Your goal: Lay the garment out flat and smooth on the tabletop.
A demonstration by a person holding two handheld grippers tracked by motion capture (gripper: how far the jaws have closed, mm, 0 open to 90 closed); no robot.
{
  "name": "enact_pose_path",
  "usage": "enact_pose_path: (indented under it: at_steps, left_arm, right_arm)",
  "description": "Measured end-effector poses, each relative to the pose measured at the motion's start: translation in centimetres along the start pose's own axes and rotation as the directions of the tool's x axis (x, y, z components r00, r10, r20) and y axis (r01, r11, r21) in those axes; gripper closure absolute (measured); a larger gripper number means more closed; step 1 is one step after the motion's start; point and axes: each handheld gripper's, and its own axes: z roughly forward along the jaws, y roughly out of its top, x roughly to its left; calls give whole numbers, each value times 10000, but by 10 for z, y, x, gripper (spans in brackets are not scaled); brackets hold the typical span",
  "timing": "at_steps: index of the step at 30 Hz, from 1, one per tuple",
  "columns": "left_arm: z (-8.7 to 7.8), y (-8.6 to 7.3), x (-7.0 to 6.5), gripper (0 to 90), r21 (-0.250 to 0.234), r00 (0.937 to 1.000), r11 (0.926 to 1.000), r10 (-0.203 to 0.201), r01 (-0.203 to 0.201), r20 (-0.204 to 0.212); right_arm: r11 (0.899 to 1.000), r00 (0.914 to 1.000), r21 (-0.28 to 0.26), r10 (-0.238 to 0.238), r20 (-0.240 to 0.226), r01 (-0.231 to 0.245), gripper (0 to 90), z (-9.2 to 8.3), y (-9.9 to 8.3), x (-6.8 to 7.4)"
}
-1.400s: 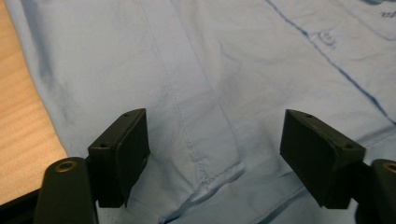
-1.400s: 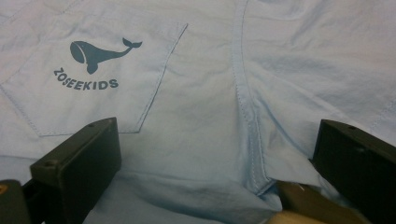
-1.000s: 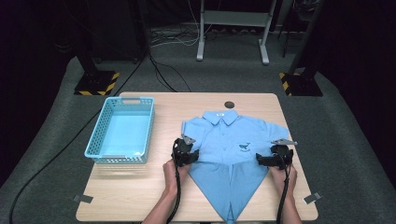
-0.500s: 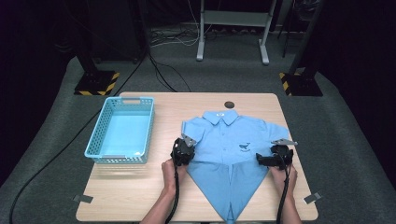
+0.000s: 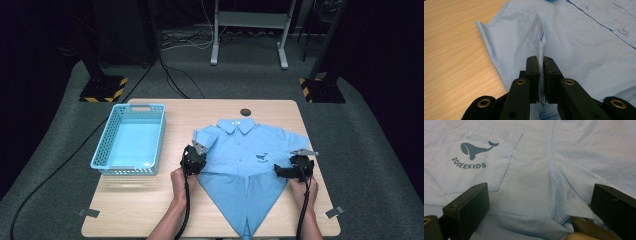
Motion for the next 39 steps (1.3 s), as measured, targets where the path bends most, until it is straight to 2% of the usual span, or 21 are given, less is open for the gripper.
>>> enact_pose_path:
  at_steps: [16, 23, 30, 35, 39]
  left_arm:
    - [-10, 1, 12, 835, -295, 9992, 9995, -87, 75, -383]
    - [-14, -1, 21, 834, -414, 9978, 9987, -322, 298, -574]
    - [-21, -8, 32, 833, -508, 9937, 9974, -565, 517, -971]
    - [-25, -17, 41, 823, -470, 9878, 9957, -855, 800, -1301]
    - [-27, -23, 45, 777, -403, 9831, 9947, -997, 945, -1537]
  right_arm:
    - [10000, 10000, -6, 9, 9, -9, 18, 0, 0, 0]
    - [10000, 10000, -7, 14, 12, -14, 19, 0, 0, 0]
    - [10000, 10000, -7, 12, 13, -12, 19, 0, 0, 0]
    - [10000, 10000, -8, 16, 16, -16, 19, 0, 0, 0]
    - [10000, 10000, -11, 19, 16, -19, 20, 0, 0, 0]
